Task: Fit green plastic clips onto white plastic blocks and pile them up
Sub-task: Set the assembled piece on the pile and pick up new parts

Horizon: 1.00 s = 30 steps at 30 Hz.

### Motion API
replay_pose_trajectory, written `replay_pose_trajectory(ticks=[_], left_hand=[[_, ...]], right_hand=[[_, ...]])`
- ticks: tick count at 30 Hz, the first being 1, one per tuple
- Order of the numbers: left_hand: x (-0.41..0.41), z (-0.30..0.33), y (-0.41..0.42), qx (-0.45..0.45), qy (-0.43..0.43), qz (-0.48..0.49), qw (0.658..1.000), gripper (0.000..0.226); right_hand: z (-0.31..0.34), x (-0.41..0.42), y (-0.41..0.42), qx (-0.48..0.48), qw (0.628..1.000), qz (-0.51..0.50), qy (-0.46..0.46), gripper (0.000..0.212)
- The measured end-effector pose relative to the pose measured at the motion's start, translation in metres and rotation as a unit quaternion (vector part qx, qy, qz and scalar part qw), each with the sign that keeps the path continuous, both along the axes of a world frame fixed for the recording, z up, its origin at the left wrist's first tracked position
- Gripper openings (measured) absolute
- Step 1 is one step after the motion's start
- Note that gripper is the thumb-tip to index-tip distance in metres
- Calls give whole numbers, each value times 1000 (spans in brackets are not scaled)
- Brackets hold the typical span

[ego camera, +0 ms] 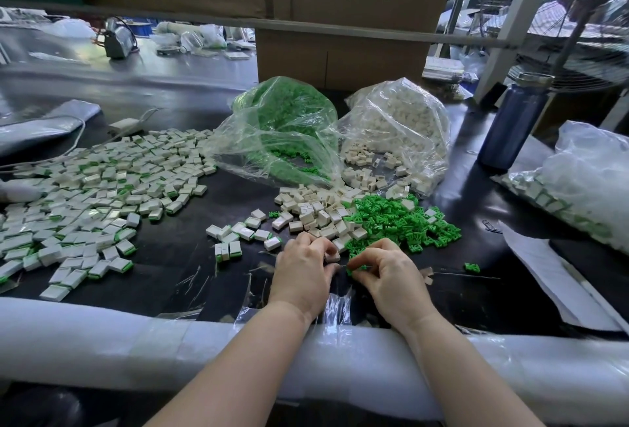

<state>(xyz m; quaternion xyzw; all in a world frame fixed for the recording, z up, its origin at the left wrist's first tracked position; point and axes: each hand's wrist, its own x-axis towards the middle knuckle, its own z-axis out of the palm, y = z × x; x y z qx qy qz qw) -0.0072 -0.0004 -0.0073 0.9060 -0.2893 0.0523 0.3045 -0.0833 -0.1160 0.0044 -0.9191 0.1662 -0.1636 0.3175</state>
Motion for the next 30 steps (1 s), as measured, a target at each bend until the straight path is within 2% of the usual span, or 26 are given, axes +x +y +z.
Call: replay_pose_trajectory(ticks=[6,10,12,16,20,22,25,30], left_hand=[[-2,2,2,-16,3,-11,1000,12],[-2,4,2,-45,28,-34,998,25],[-2,6,2,-70,56,-52,995,31],[-5,10,4,-107,98,-94,985,20],[-6,12,5,-156,157,-108,969,16],[-6,12,6,-174,180,-108,962,20],[-7,13,7,-202,202,-104,953,26],[-5,14,6,-235,231,-96,939,14]], right_hand=[[1,0,1,-24,1000,-7,20,8],[0,-1,0,-9,1000,-4,-5,8],[0,-1,-2,18,1000,-3,-24,14],[1,-2,-3,125,988,-1,-96,24],[4,-3,-5,212,968,17,-136,20],[4,-3,-6,239,960,26,-144,21],[3,-2,-6,263,954,21,-144,23],[3,-1,-6,257,956,12,-143,23]])
